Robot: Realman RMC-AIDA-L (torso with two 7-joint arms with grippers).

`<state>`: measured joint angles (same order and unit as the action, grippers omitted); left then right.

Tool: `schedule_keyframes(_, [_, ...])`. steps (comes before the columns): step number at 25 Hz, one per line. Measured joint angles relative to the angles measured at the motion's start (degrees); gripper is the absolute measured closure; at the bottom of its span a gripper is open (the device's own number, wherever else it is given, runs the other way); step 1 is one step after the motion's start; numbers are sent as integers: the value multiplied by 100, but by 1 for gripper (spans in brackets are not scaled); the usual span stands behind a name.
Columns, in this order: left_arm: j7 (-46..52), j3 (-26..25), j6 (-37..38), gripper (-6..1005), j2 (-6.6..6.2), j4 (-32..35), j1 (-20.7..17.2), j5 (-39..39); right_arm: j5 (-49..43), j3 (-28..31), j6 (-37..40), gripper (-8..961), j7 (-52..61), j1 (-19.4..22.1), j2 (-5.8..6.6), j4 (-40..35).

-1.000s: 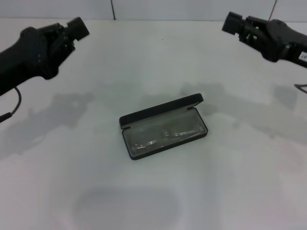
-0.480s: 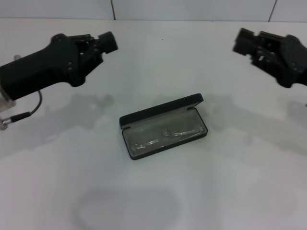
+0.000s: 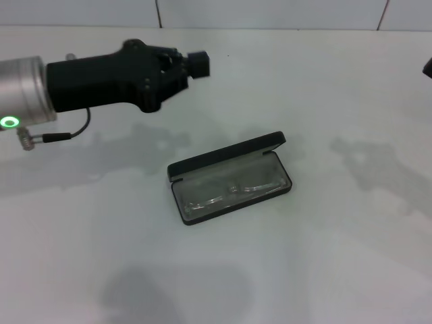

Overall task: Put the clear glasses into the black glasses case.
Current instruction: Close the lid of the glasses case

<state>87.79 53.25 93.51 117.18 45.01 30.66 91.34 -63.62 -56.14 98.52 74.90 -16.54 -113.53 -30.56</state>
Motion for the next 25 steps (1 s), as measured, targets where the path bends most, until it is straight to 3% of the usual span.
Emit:
schedule_keyframes(9, [410,0,-517,941,34,311,562,1269,-178,-19,74,904,-195,136,22,353])
schedule_keyframes(12, [471,19,-729,933,120,285,745,1702,-328,-30,80,902,-292,102,7,380])
schedule_keyframes(15, [486,116,-943,869,229,269,835,2123,-458,-35,85,901,-323,73,-1,374])
schedule_keyframes(18, [529,393,-1098,807,234,235,832,2256,-482,-33,88,899,-315,54,-3,378])
schedule_keyframes(25, [515,450,-1571,672,245,82,759,2229,-485,-32,89,893,-301,12,-19,365])
